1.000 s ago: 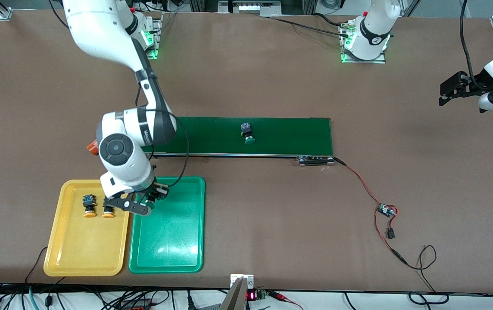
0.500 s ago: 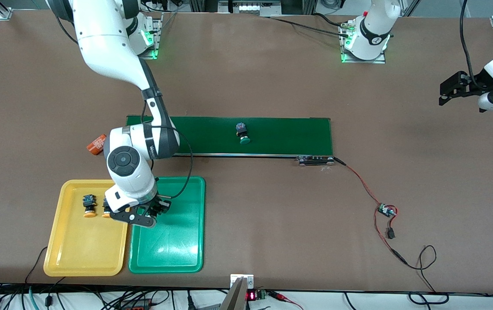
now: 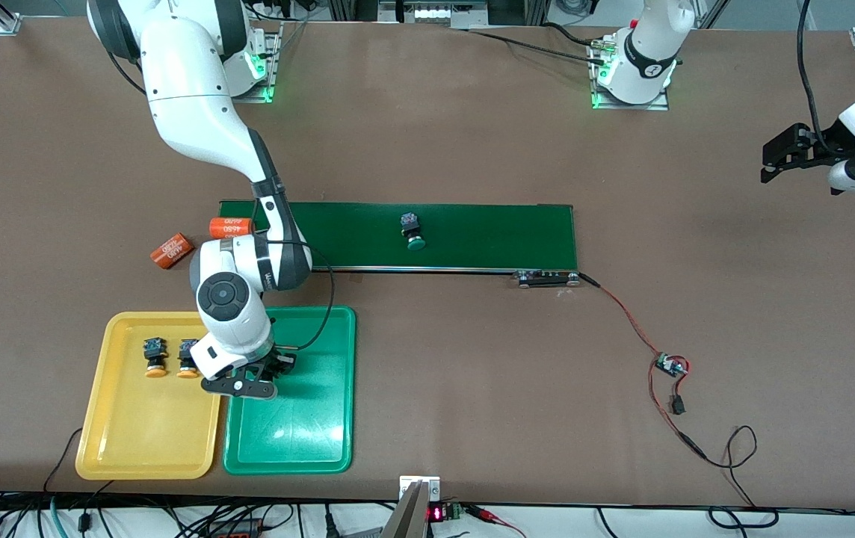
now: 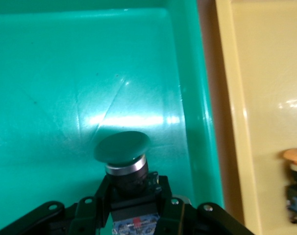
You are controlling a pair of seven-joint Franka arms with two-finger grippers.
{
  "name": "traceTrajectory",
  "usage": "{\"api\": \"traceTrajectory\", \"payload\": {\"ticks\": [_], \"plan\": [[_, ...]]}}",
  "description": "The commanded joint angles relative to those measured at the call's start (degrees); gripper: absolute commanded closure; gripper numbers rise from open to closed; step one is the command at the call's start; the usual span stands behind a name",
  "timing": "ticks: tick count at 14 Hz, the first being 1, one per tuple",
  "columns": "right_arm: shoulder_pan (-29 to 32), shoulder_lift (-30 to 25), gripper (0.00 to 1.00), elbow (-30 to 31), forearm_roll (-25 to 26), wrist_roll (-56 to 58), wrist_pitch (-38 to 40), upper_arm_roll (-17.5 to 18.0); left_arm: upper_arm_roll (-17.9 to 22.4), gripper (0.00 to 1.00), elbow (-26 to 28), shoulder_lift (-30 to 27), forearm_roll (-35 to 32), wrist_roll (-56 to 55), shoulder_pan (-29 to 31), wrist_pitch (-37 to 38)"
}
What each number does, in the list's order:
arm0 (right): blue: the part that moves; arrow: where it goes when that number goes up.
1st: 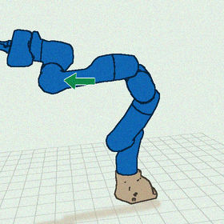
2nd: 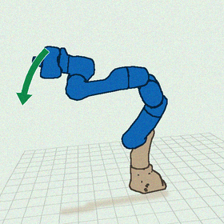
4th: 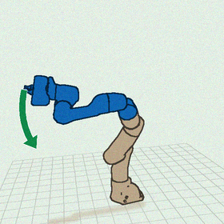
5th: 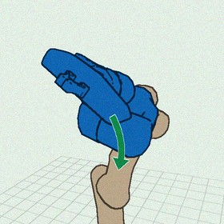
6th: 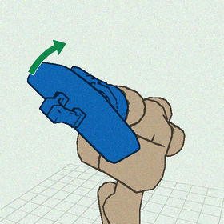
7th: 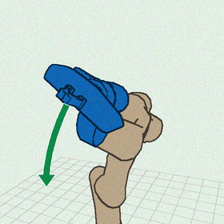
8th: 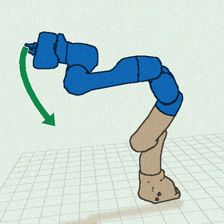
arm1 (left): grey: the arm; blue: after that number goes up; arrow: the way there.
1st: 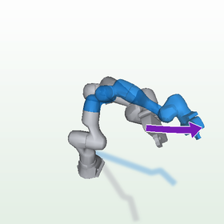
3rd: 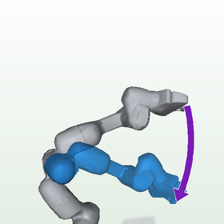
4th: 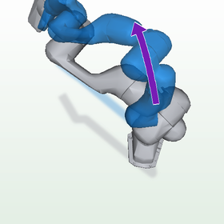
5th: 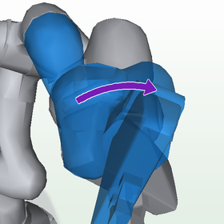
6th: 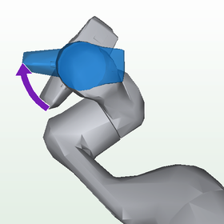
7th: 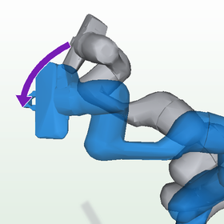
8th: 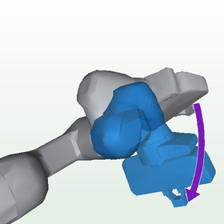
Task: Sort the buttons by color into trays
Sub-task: 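Carry the green button into the green tray with the right gripper, then open the right gripper and lift it away from the green tray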
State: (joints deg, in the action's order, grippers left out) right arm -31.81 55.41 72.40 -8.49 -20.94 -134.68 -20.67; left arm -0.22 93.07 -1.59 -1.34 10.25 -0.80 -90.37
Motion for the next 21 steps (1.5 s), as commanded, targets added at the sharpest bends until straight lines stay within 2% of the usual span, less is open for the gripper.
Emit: {"api": "traceTrajectory", "payload": {"ticks": [1,2,3,4,7,11,13,15,21], "plan": [[1.1,0.9,0.44,-2.0,-5.0,2.0,0.2,1.2,-0.3,0.0,-1.8,0.7,-0.4,-0.6,-0.3,1.4],[1.6,1.2,0.27,-2.0,-5.4,2.0,0.2,1.3,-0.7,0.0,-1.8,0.6,-0.4,-0.6,-0.3,1.4],[1.6,1.3,0.03,-2.0,-5.4,2.0,0.2,1.3,-0.7,0.0,-1.8,0.6,-0.4,-0.6,-0.3,1.5],[1.6,1.5,0.0,-2.0,-5.3,2.0,0.1,1.3,-0.7,0.0,-1.8,0.6,-0.4,-0.6,-0.3,1.5],[1.4,1.0,0.0,-2.0,-5.5,1.7,1.1,1.3,-0.7,0.0,-1.8,0.6,-0.4,-0.6,-0.3,1.5],[0.7,-3.1,0.0,-1.3,-5.4,1.4,6.4,1.2,-0.7,0.0,-1.8,0.6,-0.4,-0.6,-0.2,1.5],[-1.8,-7.9,0.0,3.8,-5.4,-0.4,7.5,1.2,-0.7,0.0,-1.8,0.6,-0.4,-0.6,-0.2,1.5],[-4.8,-13.7,0.0,11.9,-4.9,-3.8,7.1,0.7,-0.7,0.0,-1.8,0.6,-0.4,-0.6,-0.2,1.5],[-11.1,-27.8,0.0,30.2,-4.3,-4.1,6.5,-0.6,-0.7,0.0,-1.8,0.6,-0.4,-0.6,-0.3,1.5]]}}
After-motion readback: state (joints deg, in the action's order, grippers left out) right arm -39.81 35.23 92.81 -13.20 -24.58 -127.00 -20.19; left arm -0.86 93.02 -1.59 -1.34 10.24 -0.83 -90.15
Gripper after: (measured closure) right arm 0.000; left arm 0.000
